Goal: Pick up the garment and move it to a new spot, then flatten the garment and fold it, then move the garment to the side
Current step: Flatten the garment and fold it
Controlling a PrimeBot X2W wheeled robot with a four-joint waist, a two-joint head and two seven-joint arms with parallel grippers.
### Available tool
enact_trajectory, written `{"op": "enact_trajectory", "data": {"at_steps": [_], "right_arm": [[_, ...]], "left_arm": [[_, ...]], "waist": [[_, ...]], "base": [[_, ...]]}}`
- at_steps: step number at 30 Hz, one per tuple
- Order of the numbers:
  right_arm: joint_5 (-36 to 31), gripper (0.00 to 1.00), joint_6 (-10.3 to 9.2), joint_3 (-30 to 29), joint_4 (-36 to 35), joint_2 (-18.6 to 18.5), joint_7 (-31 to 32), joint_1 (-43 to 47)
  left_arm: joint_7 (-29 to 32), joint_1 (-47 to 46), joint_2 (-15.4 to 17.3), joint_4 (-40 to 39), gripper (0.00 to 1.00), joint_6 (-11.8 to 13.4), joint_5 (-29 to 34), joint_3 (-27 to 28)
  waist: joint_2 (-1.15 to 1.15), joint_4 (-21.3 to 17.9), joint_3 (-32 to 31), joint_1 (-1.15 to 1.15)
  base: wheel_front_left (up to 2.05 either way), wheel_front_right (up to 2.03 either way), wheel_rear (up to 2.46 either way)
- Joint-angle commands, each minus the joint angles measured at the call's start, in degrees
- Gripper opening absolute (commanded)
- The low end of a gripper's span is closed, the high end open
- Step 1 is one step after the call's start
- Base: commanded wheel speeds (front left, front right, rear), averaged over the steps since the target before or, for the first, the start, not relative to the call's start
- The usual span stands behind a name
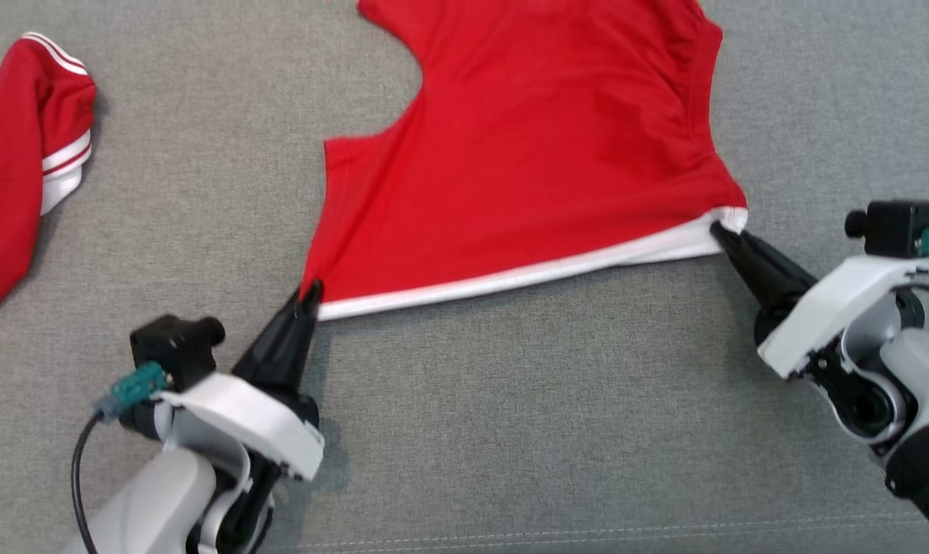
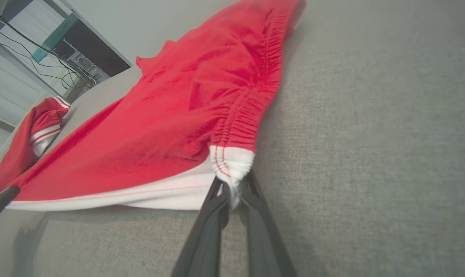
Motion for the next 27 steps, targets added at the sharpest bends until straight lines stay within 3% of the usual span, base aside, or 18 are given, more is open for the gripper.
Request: {"op": "enact_trajectory", "data": {"at_steps": [1, 8, 15, 16, 17, 18, 19, 20, 24, 27], "right_arm": [[-0.43, 0.00, 0.17, 0.12, -0.95, -1.96, -1.53, 2.84], [-1.01, 0.00, 0.17, 0.59, -3.54, -3.03, -5.31, 11.43], [-2.07, 0.02, 0.17, -1.00, -4.18, -2.21, -5.49, 16.86], [-2.55, 0.39, 0.17, -1.44, -4.27, -1.96, -5.74, 17.07], [-2.83, 1.00, 0.17, -1.70, -4.42, -1.62, -5.68, 17.35], [-3.08, 1.00, 0.17, -1.80, -4.64, -1.39, -5.36, 17.59], [-3.88, 1.00, 0.17, -2.01, -5.19, -1.29, -5.74, 17.59], [-4.27, 1.00, 0.17, -2.59, -5.49, -1.06, -6.24, 17.80], [-5.16, 1.00, 0.17, -5.54, -6.76, -1.51, -6.12, 21.35], [-6.13, 1.00, 0.17, -8.02, -8.29, -2.35, -6.71, 23.69]], "left_arm": [[0.08, 0.69, 2.86, -1.97, 0.00, 1.21, 0.30, 2.19], [3.01, 8.80, 6.15, -10.67, 0.00, 6.43, -0.37, 1.58], [4.59, 13.17, 7.77, -14.07, 0.00, 8.59, -1.87, 1.64], [4.80, 13.40, 7.74, -14.09, 0.00, 8.57, -2.20, 1.60], [5.04, 13.51, 7.60, -13.99, 0.00, 8.37, -2.57, 1.51], [5.51, 13.57, 7.47, -13.66, 0.00, 8.15, -2.97, 1.29], [6.30, 13.60, 7.43, -13.14, 0.56, 7.97, -3.34, 0.91], [6.79, 13.47, 7.45, -12.62, 1.00, 7.73, -3.41, 0.56], [5.96, 12.78, 6.28, -10.22, 1.00, 7.04, -3.42, 0.27], [4.09, 12.97, 6.42, -10.46, 1.00, 8.50, -2.70, 1.51]], "waist": [[0.00, 0.27, -0.78, 0.00], [0.00, 1.22, -5.27, 0.00], [0.00, 1.24, -7.60, 0.00], [0.00, 1.20, -7.69, 0.00], [0.00, 1.22, -7.77, 0.00], [0.00, 1.24, -7.82, 0.00], [0.00, 1.27, -7.90, 0.00], [0.00, 1.28, -7.98, 0.00], [0.00, 1.78, -9.49, 0.00], [0.00, 1.90, -10.64, 0.00]], "base": [[0.00, 0.00, 0.00], [0.00, 0.00, 0.00], [0.00, 0.00, 0.00], [0.00, 0.00, 0.00], [0.00, 0.00, 0.00], [0.00, 0.00, 0.00], [0.00, 0.00, 0.00], [0.00, 0.00, 0.00], [0.00, 0.00, 0.00], [0.00, 0.00, 0.00]]}}
